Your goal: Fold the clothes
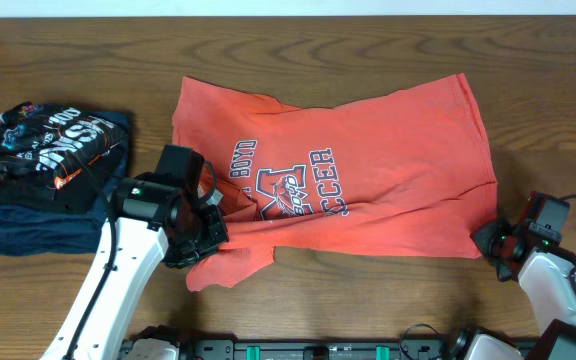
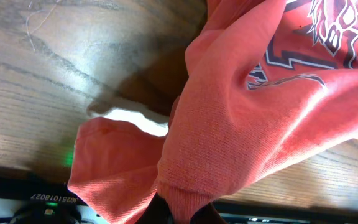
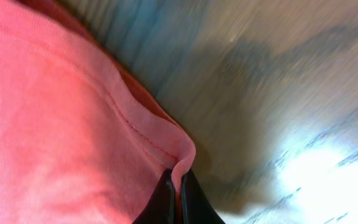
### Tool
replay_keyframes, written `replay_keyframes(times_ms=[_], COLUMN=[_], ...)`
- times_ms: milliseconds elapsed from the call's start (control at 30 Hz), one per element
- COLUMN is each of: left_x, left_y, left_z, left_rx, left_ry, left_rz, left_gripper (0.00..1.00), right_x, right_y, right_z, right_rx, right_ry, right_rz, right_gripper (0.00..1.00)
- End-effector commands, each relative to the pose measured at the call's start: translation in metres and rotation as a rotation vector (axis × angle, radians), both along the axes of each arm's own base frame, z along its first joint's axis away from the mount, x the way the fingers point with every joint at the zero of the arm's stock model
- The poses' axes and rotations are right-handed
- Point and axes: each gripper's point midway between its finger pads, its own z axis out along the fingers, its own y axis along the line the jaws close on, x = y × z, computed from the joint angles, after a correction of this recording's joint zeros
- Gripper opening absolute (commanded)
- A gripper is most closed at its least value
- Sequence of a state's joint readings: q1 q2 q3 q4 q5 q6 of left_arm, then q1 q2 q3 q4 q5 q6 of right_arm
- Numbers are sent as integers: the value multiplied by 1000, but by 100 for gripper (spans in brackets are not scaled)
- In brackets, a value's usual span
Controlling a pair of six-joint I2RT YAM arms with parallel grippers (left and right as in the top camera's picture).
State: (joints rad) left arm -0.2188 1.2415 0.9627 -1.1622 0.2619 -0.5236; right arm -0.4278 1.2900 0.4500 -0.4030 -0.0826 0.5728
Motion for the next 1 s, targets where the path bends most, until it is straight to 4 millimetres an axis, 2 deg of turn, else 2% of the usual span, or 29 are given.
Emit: replay_keyframes(times_ms=[0,67,133,200,233,300,400,533,633,767,800,967], left_x=[7,13,22,34,43,56,73,87,89,82,78,63], left_y=[2,0,0,4,5,3,3,12,21,28,29,31], left_z=[5,10,20,35,48,69,112,173,216,270,288,347], left_rx=[6,2,7,33,45,39,29,20,18,22,18,7], left_ry=[-42,-72,-115,-170,-216,-288,-405,-553,-655,-801,-860,-1058], left_rz=[-23,-53,-75,-73,-83,-112,-106,-62,-26,-23,-18,-16], left_gripper=[6,6,6,6,6,6,6,6,6,6,6,6], right_x=[-13,0,18,37,46,57,68,68,62,53,50,41], right_y=[25,19,12,4,0,-6,-16,-31,-37,-38,-38,-31], right_z=[-6,14,44,82,108,145,203,278,324,377,395,446], right_rx=[99,75,39,-5,-34,-77,-140,-221,-264,-328,-355,-446], right_ry=[51,17,-32,-90,-122,-168,-231,-323,-388,-479,-514,-618], right_rz=[72,100,140,186,210,244,269,242,213,194,191,211], right_gripper=[1,1,1,1,1,1,1,1,1,1,2,1])
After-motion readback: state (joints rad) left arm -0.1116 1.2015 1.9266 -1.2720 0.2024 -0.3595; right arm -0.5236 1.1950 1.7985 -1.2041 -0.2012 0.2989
